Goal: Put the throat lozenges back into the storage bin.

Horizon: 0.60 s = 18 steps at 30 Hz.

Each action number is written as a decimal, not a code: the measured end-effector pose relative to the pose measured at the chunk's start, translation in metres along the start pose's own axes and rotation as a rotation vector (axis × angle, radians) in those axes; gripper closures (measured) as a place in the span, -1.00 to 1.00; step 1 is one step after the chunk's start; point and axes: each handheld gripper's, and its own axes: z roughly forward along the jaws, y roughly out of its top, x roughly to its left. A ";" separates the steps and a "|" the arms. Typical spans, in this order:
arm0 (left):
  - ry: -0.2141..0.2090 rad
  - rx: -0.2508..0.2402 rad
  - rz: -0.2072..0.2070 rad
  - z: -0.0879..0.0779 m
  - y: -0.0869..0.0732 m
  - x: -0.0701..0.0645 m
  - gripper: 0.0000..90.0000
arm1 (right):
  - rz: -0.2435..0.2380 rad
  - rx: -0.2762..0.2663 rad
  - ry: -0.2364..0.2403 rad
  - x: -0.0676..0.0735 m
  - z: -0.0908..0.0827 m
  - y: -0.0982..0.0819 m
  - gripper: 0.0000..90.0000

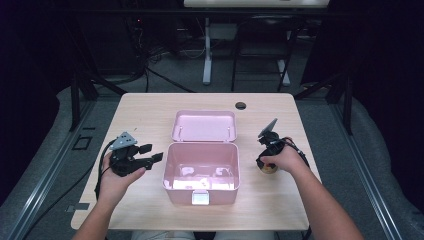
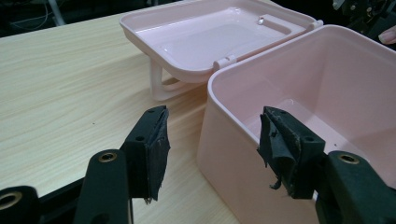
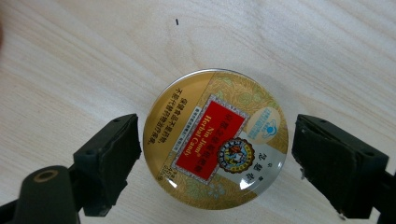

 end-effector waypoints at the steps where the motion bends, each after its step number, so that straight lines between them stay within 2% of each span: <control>1: 0.000 0.002 -0.002 0.000 0.000 0.000 -0.07 | 0.003 0.003 -0.001 0.000 0.001 0.000 -0.67; 18: 0.005 0.000 -0.005 0.000 -0.001 0.002 -0.07 | -0.005 0.047 -0.007 0.002 0.012 0.004 -0.64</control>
